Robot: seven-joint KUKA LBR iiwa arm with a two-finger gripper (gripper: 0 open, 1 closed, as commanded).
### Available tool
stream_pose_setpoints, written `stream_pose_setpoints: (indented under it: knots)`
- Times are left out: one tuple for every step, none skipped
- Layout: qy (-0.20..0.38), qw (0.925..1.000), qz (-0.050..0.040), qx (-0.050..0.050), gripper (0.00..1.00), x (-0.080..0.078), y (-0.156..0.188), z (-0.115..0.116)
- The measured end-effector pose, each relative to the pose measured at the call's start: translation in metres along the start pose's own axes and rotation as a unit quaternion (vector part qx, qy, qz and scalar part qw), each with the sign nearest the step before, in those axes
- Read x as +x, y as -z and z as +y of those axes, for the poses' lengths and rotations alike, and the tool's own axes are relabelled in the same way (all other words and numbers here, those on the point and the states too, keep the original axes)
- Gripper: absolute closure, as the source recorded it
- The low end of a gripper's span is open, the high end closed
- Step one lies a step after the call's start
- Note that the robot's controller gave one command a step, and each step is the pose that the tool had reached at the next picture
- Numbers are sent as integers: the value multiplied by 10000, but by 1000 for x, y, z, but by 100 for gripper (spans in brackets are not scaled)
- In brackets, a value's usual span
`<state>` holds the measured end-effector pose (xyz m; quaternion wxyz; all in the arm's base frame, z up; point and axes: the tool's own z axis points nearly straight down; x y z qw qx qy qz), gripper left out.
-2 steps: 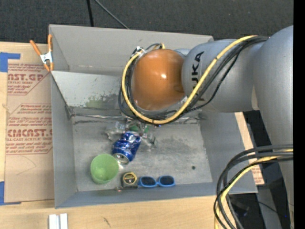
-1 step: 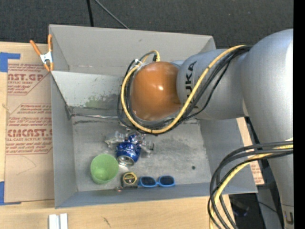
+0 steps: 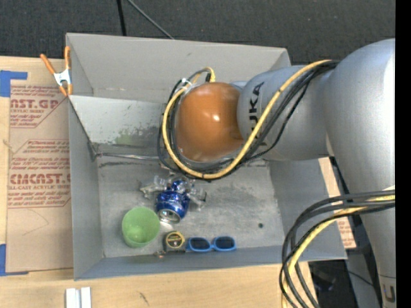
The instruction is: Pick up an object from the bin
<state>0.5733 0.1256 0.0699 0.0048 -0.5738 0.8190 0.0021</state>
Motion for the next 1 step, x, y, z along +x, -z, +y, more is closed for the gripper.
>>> stream_pose_setpoints:
  knots:
    - [0,10000,2,3,100,0,0,0]
